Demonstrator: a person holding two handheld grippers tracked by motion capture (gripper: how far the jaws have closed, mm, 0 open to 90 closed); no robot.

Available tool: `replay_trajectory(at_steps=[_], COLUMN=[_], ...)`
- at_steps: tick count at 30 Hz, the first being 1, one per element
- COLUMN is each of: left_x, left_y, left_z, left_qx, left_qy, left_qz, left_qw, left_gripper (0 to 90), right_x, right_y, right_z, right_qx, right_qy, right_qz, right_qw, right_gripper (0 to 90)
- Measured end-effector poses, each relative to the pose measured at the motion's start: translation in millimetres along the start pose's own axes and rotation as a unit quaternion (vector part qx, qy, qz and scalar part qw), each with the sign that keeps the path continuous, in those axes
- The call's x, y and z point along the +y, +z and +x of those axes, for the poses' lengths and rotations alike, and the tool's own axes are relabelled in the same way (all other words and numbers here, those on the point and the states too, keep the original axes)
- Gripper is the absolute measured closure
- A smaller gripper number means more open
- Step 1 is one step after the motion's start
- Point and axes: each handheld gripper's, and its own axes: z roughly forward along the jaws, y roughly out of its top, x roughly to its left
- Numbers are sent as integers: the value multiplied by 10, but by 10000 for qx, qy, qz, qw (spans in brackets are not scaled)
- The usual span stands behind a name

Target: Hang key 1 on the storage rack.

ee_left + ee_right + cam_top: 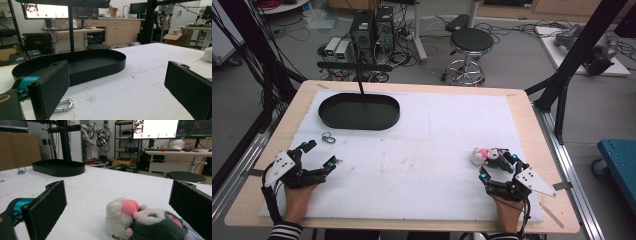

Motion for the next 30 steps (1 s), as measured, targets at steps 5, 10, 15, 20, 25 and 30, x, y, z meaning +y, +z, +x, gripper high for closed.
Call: replay_trajectory(at_steps=[5, 10, 15, 20, 25, 30], left_x=[0, -1, -1, 0, -2, -3], left_y=[0, -1, 1, -4, -5, -7], left_z=[0, -2, 0, 5, 5, 4], left_qx=[1, 6, -2, 7, 1, -4], left_qy=[2, -20, -28, -36, -41, -35], left_qz=[2, -12, -19, -24, -51, -59], left_qw=[10000, 10000, 10000, 10000, 10000, 10000], left_gripper=[63, 63, 63, 63, 63, 63], right_x=[0, 1, 3, 4, 17, 133], right_y=[0, 0, 4, 2, 3, -31], right_z=[3, -4, -10, -1, -10, -48], right_qx=[6, 11, 19, 8, 40, 125], right_qy=[2, 12, -12, -19, 18, 7], right_qz=[19, 12, -7, 20, 58, 103], right_qw=[10000, 10000, 10000, 10000, 10000, 9999], right_gripper=[6, 6, 5, 6, 6, 6])
